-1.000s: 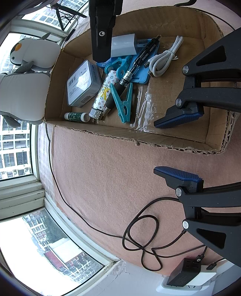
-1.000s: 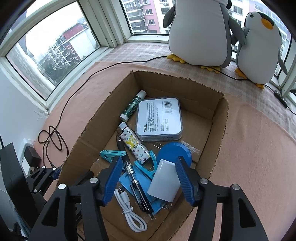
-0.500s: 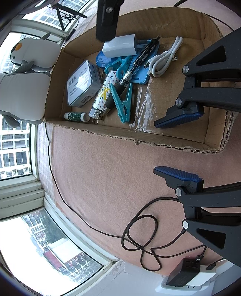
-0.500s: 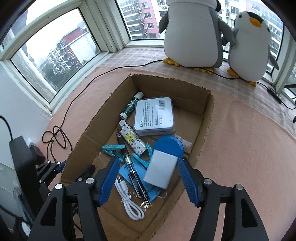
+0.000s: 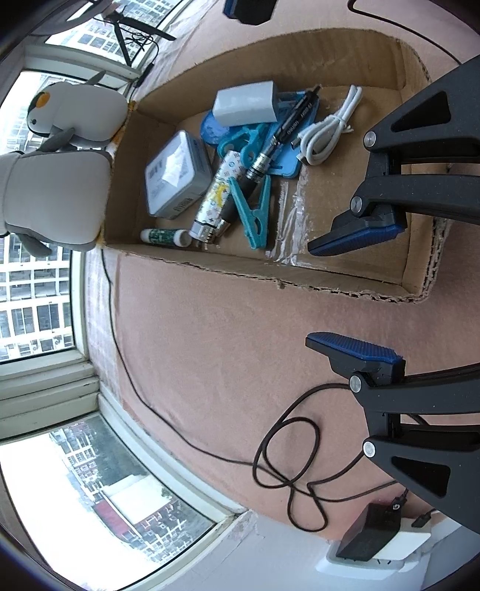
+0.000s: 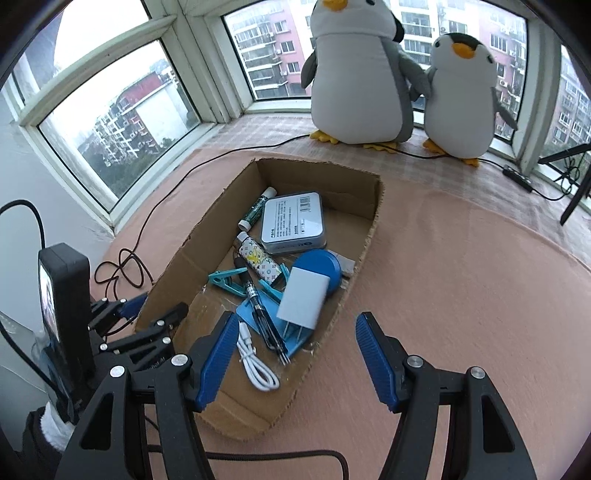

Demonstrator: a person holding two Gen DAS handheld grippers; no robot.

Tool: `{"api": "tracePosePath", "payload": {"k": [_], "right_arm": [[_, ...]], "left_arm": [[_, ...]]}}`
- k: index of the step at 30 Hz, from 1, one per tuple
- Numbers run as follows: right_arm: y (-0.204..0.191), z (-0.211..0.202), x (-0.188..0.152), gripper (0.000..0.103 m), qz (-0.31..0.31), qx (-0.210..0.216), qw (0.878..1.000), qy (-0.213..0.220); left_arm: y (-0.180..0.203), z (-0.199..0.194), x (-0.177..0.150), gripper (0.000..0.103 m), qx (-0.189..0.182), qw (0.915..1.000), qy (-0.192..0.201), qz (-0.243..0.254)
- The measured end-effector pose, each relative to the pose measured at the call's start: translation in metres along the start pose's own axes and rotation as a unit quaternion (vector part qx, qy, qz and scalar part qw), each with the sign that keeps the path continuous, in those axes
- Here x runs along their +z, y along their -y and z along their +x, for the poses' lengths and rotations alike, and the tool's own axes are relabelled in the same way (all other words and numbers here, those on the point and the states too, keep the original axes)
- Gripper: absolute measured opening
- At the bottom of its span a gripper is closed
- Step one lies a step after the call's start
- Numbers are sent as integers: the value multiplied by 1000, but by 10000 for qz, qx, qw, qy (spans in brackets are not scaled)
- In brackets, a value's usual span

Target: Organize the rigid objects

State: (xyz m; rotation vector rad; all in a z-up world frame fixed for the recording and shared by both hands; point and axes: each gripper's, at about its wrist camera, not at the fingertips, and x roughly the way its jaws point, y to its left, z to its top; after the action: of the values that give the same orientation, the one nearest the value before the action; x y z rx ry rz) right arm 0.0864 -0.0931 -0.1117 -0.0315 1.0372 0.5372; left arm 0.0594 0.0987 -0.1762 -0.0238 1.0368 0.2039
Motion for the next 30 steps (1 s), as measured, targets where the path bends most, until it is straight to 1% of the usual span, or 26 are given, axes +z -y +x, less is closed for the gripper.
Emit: {"api": "tracePosePath", "payload": {"k": [5,8,15,16,17,18,22,24,26,28,30], "right_arm": [[2,-14,-10,62,27,-50,9999,97],[3,-21,-16,62,37,-100,9998,156],[6,-45,-25,62,147,-61,9994,311],[7,-51,-26,62,162,-62,9992,352],[7,-55,-27,62,173,-65,9991,393],[7,-61,-28,62,184,-76,9988,445],[5,-85,-33,62,178,-147,9975,671],[4,-94,-36,62,180,-186,9967,765],[4,-101,-38,63,197,-209,9962,825],[4,-110,-42,67,232,-254,9951,922],[4,-119,-45,70,273,-299,9938,1035]], "left_arm": [[3,-16,2,47,6,9999,142,55],[7,-28,2,52,-12,9996,236,129],[15,-61,4,52,-76,9984,520,207],[15,-66,3,54,-88,9981,564,212],[16,-71,4,58,-102,9978,613,221],[17,-79,5,59,-123,9972,696,229],[22,-108,7,60,-181,9947,976,265],[25,-121,8,63,-204,9932,1110,291],[28,-133,10,70,-245,9916,1232,306],[31,-145,11,71,-295,9899,1349,320],[34,-155,12,75,-318,9885,1434,352]]}}
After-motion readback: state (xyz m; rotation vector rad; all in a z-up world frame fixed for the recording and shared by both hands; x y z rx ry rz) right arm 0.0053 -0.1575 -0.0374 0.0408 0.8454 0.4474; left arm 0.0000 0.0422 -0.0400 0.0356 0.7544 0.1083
